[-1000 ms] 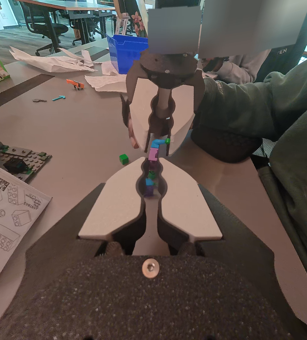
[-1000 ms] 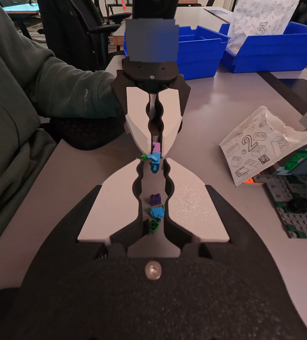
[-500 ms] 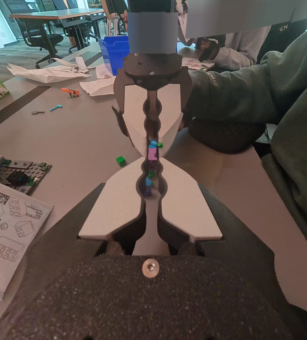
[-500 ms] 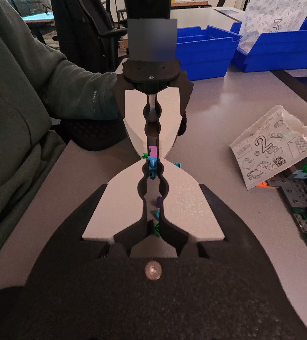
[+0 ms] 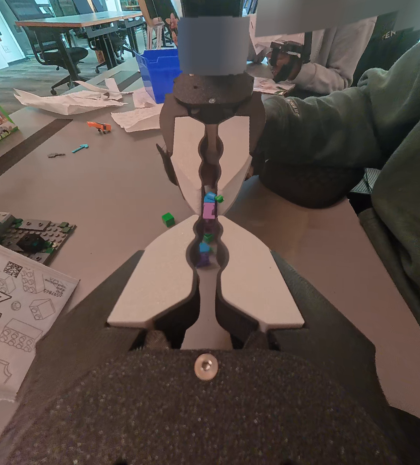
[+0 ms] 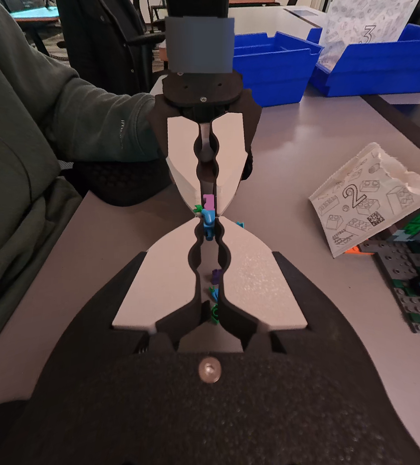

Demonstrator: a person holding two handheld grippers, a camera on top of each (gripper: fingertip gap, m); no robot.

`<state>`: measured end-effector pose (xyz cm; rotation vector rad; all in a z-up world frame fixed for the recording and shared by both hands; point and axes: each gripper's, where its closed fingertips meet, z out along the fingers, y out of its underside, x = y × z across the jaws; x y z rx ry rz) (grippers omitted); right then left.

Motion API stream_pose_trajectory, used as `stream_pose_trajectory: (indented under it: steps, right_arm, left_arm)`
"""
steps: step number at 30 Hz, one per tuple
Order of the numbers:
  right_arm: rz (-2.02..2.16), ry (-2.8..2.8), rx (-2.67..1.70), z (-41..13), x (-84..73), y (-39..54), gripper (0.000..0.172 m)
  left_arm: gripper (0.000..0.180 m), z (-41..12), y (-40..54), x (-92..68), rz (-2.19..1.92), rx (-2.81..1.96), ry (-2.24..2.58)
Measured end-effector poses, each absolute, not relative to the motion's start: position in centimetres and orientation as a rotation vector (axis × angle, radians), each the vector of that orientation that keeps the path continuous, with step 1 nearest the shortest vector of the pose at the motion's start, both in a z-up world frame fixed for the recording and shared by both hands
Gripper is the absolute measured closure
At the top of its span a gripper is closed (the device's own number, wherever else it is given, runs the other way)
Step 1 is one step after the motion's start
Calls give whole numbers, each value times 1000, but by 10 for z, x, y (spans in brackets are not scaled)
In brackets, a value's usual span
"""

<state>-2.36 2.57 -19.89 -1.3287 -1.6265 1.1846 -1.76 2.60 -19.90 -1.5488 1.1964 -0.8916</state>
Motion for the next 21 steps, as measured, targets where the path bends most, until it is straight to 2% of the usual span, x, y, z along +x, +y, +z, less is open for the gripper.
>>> stream_pose_trajectory:
  steps: [14, 17, 21]
  right_arm:
    - [1270, -1659, -1391, -194, -6, 29, 164]
    - [1276, -1487, -1397, -175, 22, 59, 164]
    - [1139, -1617, -1481, -204, 1, 57, 164]
  left_arm:
    - [173, -190, 32, -26, -937, -1538, 1130]
    - [173, -166, 40, -59, -968, -1482, 1016]
    - [173, -183, 48, -41, -884, -1545, 1083]
